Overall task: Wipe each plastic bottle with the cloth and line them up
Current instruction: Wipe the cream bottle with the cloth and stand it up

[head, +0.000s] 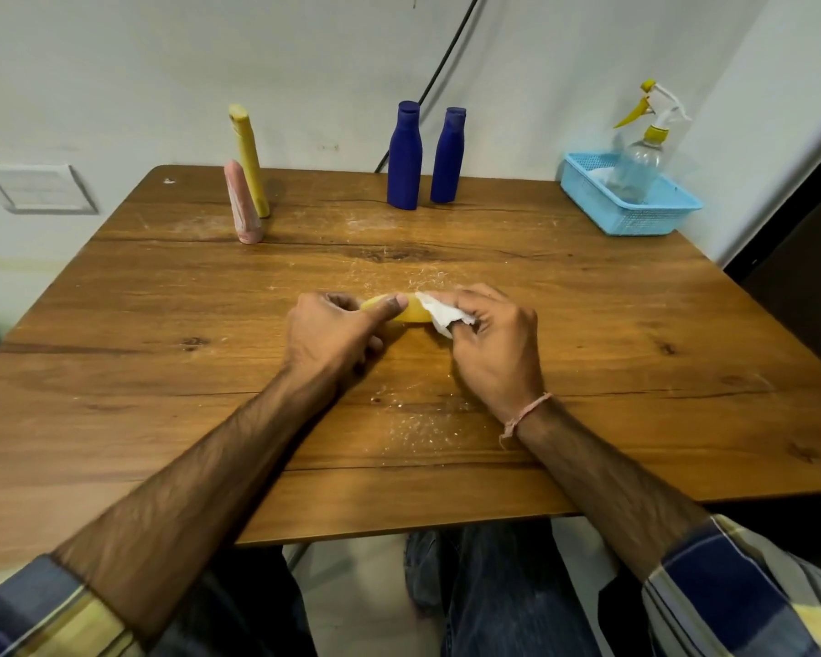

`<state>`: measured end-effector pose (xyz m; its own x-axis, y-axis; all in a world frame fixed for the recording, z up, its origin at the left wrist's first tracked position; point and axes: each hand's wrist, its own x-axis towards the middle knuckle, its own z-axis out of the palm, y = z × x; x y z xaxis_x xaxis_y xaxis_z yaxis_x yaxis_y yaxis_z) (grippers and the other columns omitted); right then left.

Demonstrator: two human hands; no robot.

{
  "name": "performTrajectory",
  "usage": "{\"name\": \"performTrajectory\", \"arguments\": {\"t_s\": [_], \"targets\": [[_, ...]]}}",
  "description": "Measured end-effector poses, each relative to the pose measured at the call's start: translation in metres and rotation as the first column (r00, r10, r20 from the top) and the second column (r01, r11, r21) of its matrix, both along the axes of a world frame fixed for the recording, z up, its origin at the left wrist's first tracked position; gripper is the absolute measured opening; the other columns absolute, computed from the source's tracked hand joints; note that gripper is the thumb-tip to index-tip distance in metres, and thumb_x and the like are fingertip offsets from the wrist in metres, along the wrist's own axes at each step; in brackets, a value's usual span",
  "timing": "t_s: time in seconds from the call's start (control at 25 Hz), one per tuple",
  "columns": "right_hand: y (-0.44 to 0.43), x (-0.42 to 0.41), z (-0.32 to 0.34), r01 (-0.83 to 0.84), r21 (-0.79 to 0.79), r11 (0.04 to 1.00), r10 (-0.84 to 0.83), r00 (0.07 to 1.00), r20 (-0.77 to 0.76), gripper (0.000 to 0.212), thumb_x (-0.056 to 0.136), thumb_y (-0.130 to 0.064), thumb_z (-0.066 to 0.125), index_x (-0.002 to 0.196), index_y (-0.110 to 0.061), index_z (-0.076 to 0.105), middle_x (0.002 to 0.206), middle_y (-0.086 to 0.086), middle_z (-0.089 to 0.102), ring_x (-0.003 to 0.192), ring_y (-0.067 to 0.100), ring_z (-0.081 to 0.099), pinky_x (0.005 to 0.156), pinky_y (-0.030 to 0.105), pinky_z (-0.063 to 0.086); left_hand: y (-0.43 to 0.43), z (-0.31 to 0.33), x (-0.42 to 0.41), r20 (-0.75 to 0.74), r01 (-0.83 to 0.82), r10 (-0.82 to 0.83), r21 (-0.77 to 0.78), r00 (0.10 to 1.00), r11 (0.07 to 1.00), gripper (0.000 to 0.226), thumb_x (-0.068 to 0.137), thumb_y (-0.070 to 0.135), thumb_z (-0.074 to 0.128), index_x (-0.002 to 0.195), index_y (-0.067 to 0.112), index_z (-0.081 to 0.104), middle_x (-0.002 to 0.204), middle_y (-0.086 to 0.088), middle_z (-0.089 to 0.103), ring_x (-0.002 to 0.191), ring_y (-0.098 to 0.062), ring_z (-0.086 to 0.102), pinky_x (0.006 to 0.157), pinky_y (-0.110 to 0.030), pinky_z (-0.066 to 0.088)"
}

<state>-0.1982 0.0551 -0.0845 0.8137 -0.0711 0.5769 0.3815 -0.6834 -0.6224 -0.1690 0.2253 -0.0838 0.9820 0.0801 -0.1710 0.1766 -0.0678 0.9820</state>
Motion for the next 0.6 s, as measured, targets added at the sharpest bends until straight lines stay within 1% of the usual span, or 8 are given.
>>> {"name": "performTrajectory", "arguments": {"t_s": [0.04, 0.08, 0.16, 0.24, 0.32, 0.4, 0.48, 0.6], "targets": [[-0.001, 0.002, 0.003, 0.039, 0.138, 0.99, -0.032, 0.998, -0.048, 0.038, 0.084, 0.007, 0.065, 0.117, -0.011, 0.069, 0.109, -0.008, 0.067, 0.098, 0.005, 0.063, 0.084, 0.017, 0.055, 0.001, 0.002, 0.003, -0.038, 0.003, -0.005, -0.078, 0.999, 0.997, 0.04, 0.073, 0.041, 0.09, 0.08, 0.005, 0.073, 0.073, -0.02, 0.075, 0.059, -0.027, 0.064, 0.055, -0.035, 0.052], [-0.006, 0.009, 0.005, 0.115, 0.301, 0.947, -0.086, 0.991, -0.106, 0.036, 0.085, 0.003, 0.068, 0.117, -0.012, 0.069, 0.111, -0.009, 0.068, 0.098, 0.004, 0.065, 0.081, 0.019, 0.056, 0.003, 0.005, 0.006, -0.082, -0.003, -0.01, -0.154, 0.997, 0.988, 0.037, 0.075, 0.036, 0.089, 0.086, 0.004, 0.074, 0.077, -0.02, 0.076, 0.06, -0.026, 0.064, 0.053, -0.031, 0.048], [-0.021, 0.025, 0.005, 0.245, 0.583, 0.775, -0.163, 0.968, -0.191, 0.03, 0.086, -0.003, 0.071, 0.115, -0.01, 0.07, 0.112, -0.002, 0.071, 0.095, 0.004, 0.066, 0.071, 0.016, 0.056, 0.008, 0.015, 0.014, -0.19, -0.017, -0.034, -0.261, 0.981, 0.965, 0.041, 0.078, 0.029, 0.084, 0.105, 0.001, 0.071, 0.078, -0.017, 0.075, 0.057, -0.02, 0.066, 0.048, -0.026, 0.046], [-0.032, 0.037, 0.001, 0.282, 0.732, 0.62, -0.181, 0.959, -0.217, 0.026, 0.086, -0.004, 0.072, 0.111, -0.008, 0.072, 0.109, 0.003, 0.072, 0.094, 0.011, 0.067, 0.061, 0.013, 0.052, 0.015, 0.024, 0.022, -0.298, -0.003, -0.098, -0.318, 0.949, 0.948, 0.05, 0.079, 0.029, 0.079, 0.114, -0.003, 0.064, 0.079, -0.017, 0.074, 0.053, -0.017, 0.065, 0.045, -0.022, 0.048], [-0.035, 0.045, -0.007, 0.303, 0.771, 0.56, -0.176, 0.953, -0.246, 0.023, 0.085, -0.005, 0.073, 0.108, -0.008, 0.073, 0.108, 0.005, 0.072, 0.096, 0.015, 0.067, 0.062, 0.015, 0.052, 0.02, 0.029, 0.028, -0.382, 0.007, -0.176, -0.403, 0.907, 0.915, 0.057, 0.08, 0.029, 0.076, 0.117, -0.009, 0.057, 0.082, -0.02, 0.07, 0.05, -0.017, 0.062, 0.04, -0.019, 0.048], [-0.035, 0.052, -0.014, 0.29, 0.767, 0.572, -0.145, 0.956, -0.253, 0.023, 0.085, -0.007, 0.074, 0.108, -0.007, 0.074, 0.105, 0.004, 0.072, 0.094, 0.014, 0.067, 0.067, 0.02, 0.053, 0.024, 0.033, 0.034, -0.422, -0.002, -0.213, -0.454, 0.881, 0.891, 0.061, 0.081, 0.029, 0.076, 0.12, -0.012, 0.053, 0.085, -0.022, 0.067, 0.052, -0.018, 0.062, 0.04, -0.019, 0.05], [-0.034, 0.06, -0.014, 0.266, 0.76, 0.594, -0.107, 0.962, -0.253, 0.023, 0.085, -0.007, 0.073, 0.108, -0.006, 0.074, 0.102, 0.003, 0.073, 0.09, 0.012, 0.068, 0.068, 0.022, 0.054, 0.028, 0.036, 0.042, -0.429, -0.015, -0.212, -0.469, 0.878, 0.883, 0.061, 0.08, 0.028, 0.076, 0.121, -0.012, 0.054, 0.087, -0.022, 0.068, 0.06, -0.018, 0.064, 0.05, -0.019, 0.055], [-0.037, 0.075, -0.012, 0.259, 0.758, 0.599, -0.08, 0.961, -0.265, 0.025, 0.086, -0.009, 0.073, 0.111, -0.007, 0.073, 0.103, 0.001, 0.073, 0.091, 0.013, 0.069, 0.066, 0.021, 0.056, 0.026, 0.043, 0.056, -0.412, -0.067, -0.158, -0.481, 0.897, 0.874, 0.057, 0.08, 0.025, 0.079, 0.118, -0.01, 0.055, 0.094, -0.019, 0.067, 0.074, -0.019, 0.066, 0.074, -0.022, 0.057]]}}
